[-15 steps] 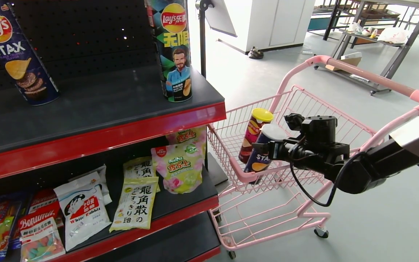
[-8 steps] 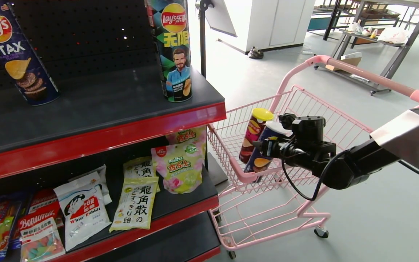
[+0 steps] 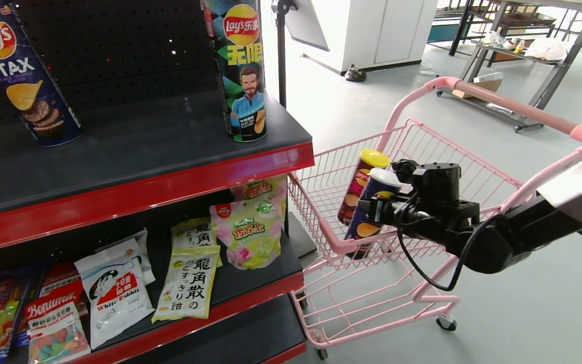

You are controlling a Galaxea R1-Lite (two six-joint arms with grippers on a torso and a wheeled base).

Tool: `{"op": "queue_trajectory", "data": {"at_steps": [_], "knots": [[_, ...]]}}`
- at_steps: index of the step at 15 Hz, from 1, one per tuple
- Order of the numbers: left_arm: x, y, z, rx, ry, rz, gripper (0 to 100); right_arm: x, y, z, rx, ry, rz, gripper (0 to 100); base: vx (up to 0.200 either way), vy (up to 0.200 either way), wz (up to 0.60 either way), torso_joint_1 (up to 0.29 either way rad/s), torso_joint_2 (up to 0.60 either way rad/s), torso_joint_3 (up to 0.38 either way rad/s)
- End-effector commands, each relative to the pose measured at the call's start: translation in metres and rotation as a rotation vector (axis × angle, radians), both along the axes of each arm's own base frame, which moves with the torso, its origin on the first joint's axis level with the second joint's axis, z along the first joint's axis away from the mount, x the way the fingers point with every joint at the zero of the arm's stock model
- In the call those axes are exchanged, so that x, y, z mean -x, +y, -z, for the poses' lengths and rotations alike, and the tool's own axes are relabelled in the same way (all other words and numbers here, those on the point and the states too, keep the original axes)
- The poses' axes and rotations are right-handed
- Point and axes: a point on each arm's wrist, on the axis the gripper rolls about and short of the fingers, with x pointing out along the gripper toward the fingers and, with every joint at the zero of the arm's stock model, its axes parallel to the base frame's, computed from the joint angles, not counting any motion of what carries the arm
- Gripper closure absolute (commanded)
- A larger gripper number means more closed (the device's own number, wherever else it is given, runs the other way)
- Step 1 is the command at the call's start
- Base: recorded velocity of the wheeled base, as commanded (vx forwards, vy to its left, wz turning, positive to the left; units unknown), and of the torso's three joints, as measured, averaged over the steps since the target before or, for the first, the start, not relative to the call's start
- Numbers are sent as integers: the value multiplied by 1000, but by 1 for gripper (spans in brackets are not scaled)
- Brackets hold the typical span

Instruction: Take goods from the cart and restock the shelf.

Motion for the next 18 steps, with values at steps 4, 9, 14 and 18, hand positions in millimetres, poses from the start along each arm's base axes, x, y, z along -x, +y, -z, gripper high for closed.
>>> {"op": "queue_trajectory", "data": {"at_steps": [4, 9, 14, 18], "knots": [[0, 0, 0, 2, 1, 1, 0, 41, -10, -55, -14, -201, -22, 100, 0, 0, 0, 0, 0, 0], [0, 0, 0, 2, 1, 1, 0, 42, -20, -114, -1, -405, -10, 100, 0, 0, 0, 0, 0, 0], [0, 0, 0, 2, 1, 3, 0, 111, -71, -199, 162, -490, 118, 100, 0, 0, 0, 0, 0, 0], [0, 0, 0, 2, 1, 3, 0, 251, -108, -180, 214, -279, 112, 100, 0, 0, 0, 0, 0, 0]]}}
